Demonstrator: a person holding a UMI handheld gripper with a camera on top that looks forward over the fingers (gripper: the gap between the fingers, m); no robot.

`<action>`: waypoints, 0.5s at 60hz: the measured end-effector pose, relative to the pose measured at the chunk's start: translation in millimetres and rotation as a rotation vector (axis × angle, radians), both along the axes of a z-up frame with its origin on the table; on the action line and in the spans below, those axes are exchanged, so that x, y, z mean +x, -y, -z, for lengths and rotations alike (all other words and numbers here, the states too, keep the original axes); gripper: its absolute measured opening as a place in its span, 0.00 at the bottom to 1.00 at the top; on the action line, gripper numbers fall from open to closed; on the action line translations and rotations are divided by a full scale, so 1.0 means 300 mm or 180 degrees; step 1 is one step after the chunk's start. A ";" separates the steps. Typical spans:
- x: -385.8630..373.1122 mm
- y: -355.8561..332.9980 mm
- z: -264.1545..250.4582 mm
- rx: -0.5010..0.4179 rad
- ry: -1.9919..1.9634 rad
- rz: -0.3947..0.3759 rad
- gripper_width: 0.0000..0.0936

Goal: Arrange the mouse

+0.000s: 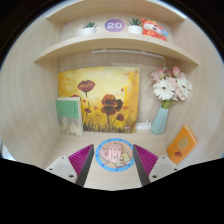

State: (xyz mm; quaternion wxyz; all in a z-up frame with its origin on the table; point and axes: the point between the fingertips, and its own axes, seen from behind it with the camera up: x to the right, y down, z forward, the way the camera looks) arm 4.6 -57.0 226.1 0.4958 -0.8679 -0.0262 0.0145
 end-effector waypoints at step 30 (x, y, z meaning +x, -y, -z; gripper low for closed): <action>0.059 0.366 -0.085 0.0100 -0.0189 0.0032 0.82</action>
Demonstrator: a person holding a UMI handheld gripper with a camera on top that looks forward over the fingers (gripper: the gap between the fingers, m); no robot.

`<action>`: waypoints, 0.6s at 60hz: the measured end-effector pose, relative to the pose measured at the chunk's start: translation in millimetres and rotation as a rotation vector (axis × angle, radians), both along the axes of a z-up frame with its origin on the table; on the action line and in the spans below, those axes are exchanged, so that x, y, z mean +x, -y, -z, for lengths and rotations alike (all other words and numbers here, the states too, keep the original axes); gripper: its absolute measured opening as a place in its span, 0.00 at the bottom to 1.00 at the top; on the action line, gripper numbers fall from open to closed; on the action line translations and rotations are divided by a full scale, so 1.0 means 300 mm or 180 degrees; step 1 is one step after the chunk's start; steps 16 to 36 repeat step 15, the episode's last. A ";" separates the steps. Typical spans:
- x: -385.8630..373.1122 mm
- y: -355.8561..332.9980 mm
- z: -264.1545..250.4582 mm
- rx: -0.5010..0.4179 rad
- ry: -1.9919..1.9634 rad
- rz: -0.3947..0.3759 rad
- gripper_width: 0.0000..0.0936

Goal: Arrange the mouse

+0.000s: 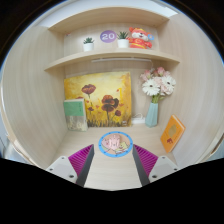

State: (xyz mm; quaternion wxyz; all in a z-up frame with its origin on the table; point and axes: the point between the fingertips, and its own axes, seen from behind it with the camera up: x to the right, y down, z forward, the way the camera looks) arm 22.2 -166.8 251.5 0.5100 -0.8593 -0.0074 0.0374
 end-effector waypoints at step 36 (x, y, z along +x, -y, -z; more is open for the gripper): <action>-0.013 0.049 -0.027 0.0035 -0.0013 -0.0021 0.82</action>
